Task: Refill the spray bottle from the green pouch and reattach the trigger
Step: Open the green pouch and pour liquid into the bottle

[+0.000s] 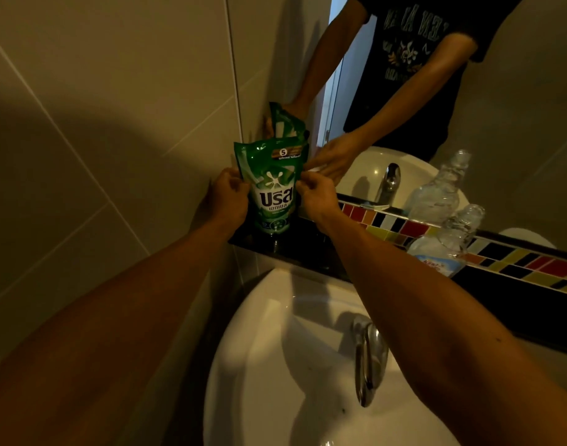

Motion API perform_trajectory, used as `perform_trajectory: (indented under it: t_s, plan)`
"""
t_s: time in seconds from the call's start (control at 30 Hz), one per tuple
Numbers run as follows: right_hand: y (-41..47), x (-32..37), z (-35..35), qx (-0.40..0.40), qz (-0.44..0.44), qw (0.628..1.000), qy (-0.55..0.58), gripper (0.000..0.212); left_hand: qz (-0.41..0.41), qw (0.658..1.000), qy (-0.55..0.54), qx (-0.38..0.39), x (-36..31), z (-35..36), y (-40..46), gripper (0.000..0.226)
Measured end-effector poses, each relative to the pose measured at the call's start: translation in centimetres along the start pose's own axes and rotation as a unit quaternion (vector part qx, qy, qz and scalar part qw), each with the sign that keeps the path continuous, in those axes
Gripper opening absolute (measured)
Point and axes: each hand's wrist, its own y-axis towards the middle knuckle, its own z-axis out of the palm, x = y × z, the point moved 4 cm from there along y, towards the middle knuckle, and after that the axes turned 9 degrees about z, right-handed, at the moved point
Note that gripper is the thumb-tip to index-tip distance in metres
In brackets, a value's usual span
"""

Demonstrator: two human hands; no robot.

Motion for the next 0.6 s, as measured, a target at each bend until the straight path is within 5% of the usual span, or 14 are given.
perform_trajectory:
  t_s: [0.33, 0.6]
  plan:
    - [-2.9, -1.4, 0.1, -0.098, -0.054, 0.992, 0.063, 0.016, 0.05, 0.993, -0.1, -0.035, -0.8, 0.4, -1.8, 0.012]
    - [-9.2, -2.2, -4.4, -0.085, -0.036, 0.979, 0.181, 0.011, 0.107, 0.968, -0.222, 0.043, -6.4, 1.2, -6.3, 0.014]
